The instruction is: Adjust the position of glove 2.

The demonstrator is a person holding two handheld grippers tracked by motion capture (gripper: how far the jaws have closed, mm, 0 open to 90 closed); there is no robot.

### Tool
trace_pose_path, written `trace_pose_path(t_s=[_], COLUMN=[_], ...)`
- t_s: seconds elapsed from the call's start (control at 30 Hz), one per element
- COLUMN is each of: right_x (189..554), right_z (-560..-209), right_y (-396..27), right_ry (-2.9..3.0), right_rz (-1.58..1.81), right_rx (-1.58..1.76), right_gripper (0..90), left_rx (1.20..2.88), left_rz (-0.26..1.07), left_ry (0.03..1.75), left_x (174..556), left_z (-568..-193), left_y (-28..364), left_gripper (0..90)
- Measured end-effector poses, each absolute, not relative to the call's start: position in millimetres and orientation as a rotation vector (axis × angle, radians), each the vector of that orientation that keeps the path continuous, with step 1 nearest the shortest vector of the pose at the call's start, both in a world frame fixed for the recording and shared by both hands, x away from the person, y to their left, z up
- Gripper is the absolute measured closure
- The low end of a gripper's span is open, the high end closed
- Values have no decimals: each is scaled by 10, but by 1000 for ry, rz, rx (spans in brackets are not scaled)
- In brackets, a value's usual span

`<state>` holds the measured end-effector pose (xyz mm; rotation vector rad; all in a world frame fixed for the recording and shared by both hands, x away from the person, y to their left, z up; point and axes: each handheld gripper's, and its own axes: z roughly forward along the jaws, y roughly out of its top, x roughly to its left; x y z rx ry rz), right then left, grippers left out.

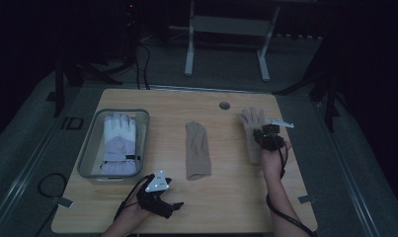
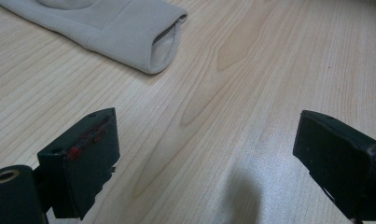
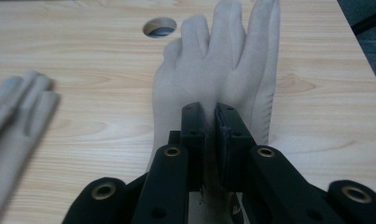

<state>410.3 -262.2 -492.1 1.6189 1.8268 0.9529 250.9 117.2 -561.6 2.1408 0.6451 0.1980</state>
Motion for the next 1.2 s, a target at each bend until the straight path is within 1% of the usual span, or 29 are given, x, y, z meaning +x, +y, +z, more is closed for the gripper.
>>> trace_pose_path(t_s=[0.03, 0.07, 0.17, 0.2, 0.3, 0.47, 0.57, 0.6, 0.73, 0.8, 0.97, 1.07, 1.1, 1.13, 1.17, 1.2], right_x=[4103, 3999, 3917, 3843, 3779, 3780, 3787, 3805, 3812, 3810, 3796, 3799, 3799, 3798, 3799, 3808], right_z=[-4921, -4888, -4899, -4948, -5057, -5216, -5248, -5348, -5449, -5525, -5533, -5488, -5488, -5467, -5416, -5394], right_y=[-2622, -2553, -2498, -2433, -2375, -2371, -2379, -2409, -2417, -2433, -2417, -2450, -2450, -2461, -2491, -2506], right_ry=[1827, 1801, 1790, 1788, 1806, 1837, 1841, 1842, 1853, 1846, 1876, 1892, 1892, 1903, 1945, 1973], right_rz=[953, 960, 962, 942, 918, 882, 867, 846, 823, 829, 822, 858, 858, 868, 925, 914], right_rx=[1619, 1639, 1650, 1639, 1633, 1651, 1657, 1681, 1690, 1687, 1651, 1660, 1660, 1646, 1590, 1563], right_gripper=[826, 826, 825, 826, 825, 820, 818, 814, 807, 781, 695, 610, 610, 592, 548, 545], left_rx=[2141, 2140, 2133, 2130, 2136, 2145, 2144, 2147, 2155, 2157, 2164, 2163, 2163, 2162, 2163, 2163], left_rz=[198, 198, 192, 194, 196, 193, 192, 196, 191, 191, 194, 194, 195, 194, 193, 193], left_ry=[645, 647, 653, 649, 644, 639, 640, 636, 629, 629, 625, 628, 627, 628, 629, 629], left_x=[2509, 2512, 2511, 2512, 2510, 2517, 2518, 2514, 2511, 2506, 2502, 2503, 2503, 2503, 2503, 2503], left_z=[-5616, -5616, -5615, -5613, -5612, -5622, -5623, -5621, -5623, -5625, -5630, -5630, -5629, -5630, -5631, -5631], left_y=[1172, 1175, 1177, 1179, 1174, 1173, 1173, 1167, 1161, 1154, 1149, 1149, 1150, 1150, 1151, 1151], left_gripper=[71, 71, 71, 72, 71, 71, 71, 71, 71, 71, 71, 71, 71, 71, 71, 71])
